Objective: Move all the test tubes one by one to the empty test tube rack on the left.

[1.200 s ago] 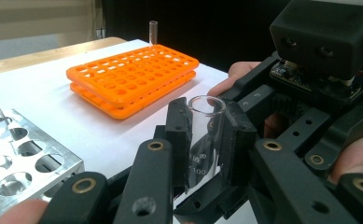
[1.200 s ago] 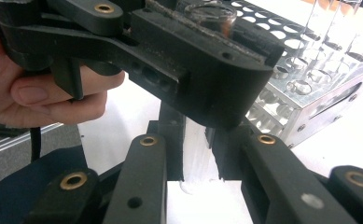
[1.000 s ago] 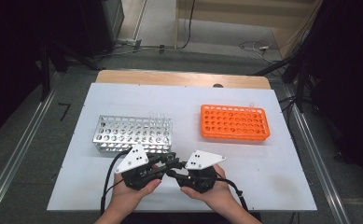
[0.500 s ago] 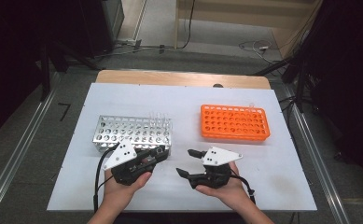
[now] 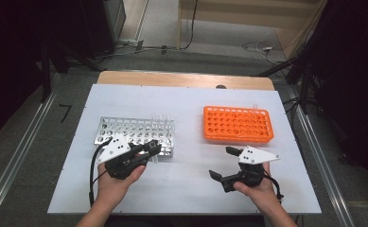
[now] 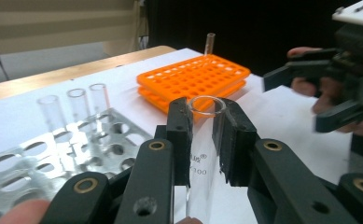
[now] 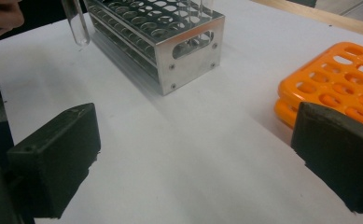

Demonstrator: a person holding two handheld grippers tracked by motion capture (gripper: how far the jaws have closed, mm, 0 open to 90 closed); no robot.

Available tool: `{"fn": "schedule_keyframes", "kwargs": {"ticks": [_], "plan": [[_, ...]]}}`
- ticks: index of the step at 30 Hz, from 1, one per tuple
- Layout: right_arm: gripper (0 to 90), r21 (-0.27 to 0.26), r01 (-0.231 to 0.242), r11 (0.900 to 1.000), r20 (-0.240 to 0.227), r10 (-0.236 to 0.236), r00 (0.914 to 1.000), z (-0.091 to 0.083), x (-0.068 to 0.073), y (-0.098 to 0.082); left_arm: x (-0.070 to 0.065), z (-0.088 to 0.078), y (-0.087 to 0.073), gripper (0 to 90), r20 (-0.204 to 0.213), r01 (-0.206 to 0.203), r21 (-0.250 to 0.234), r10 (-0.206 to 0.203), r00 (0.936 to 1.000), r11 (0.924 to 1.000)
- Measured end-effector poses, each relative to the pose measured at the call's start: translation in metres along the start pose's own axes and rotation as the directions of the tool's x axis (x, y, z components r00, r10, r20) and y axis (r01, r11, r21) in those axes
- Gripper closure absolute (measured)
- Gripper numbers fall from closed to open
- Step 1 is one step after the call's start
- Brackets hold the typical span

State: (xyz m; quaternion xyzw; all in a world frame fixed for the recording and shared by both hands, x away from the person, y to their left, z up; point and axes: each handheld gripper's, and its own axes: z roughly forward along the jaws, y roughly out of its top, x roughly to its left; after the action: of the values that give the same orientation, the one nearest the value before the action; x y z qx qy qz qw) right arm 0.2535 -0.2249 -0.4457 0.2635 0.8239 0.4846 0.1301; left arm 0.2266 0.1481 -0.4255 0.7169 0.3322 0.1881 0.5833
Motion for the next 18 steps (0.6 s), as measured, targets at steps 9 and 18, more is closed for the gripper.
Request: {"fn": "schedule_keyframes", "kwargs": {"ticks": [9,18], "plan": [[0.0,-0.018,-0.034,0.999,0.004,0.034,0.9994,-0.024,-0.021,-0.018,0.022,-0.002,0.007,75.9,-0.051,0.008,-0.01,-0.008,0.9986,0.9999],[0.0,-0.024,-0.083,0.996,0.037,0.083,0.9958,-0.036,-0.046,-0.029,0.042,0.004,0.013,75.9,-0.096,0.024,-0.013,-0.025,0.995,0.9996]]}}
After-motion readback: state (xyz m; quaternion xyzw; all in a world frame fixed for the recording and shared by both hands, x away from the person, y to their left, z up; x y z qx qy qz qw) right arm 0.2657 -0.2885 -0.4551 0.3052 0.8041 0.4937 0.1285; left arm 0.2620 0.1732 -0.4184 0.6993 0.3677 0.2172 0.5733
